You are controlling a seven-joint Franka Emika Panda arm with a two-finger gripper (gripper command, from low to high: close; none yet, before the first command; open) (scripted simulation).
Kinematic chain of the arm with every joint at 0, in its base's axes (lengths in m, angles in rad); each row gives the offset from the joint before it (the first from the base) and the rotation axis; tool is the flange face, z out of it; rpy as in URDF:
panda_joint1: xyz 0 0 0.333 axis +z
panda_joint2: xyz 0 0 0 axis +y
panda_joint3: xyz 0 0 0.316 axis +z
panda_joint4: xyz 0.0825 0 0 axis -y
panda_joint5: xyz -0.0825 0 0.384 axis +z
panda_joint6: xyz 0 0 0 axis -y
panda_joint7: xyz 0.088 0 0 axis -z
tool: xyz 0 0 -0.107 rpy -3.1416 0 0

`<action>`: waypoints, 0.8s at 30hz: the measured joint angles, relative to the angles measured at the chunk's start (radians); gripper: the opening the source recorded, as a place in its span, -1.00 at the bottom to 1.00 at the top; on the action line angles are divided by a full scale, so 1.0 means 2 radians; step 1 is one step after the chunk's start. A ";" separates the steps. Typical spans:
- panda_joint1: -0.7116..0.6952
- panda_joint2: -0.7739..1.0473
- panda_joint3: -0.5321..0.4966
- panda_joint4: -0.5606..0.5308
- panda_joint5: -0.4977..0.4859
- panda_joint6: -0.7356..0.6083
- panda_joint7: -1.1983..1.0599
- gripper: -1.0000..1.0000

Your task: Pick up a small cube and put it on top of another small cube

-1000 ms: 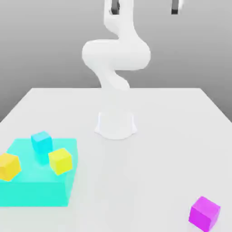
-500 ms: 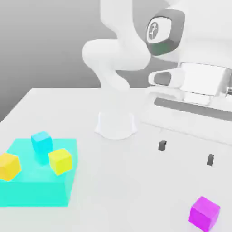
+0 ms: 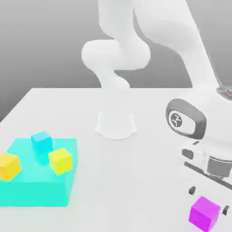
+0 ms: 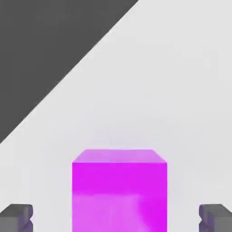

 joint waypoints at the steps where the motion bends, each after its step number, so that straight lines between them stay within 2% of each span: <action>1: 0.000 0.000 0.000 0.000 0.000 0.000 0.000 -1.00; 7: 0.002 0.001 -0.001 0.000 0.000 0.002 0.001 -1.00; 12: -0.044 -0.074 0.040 -0.018 0.059 -0.054 -0.045 -1.00; 24: -0.222 -0.196 -0.070 -0.047 0.147 -0.139 -0.162 -1.00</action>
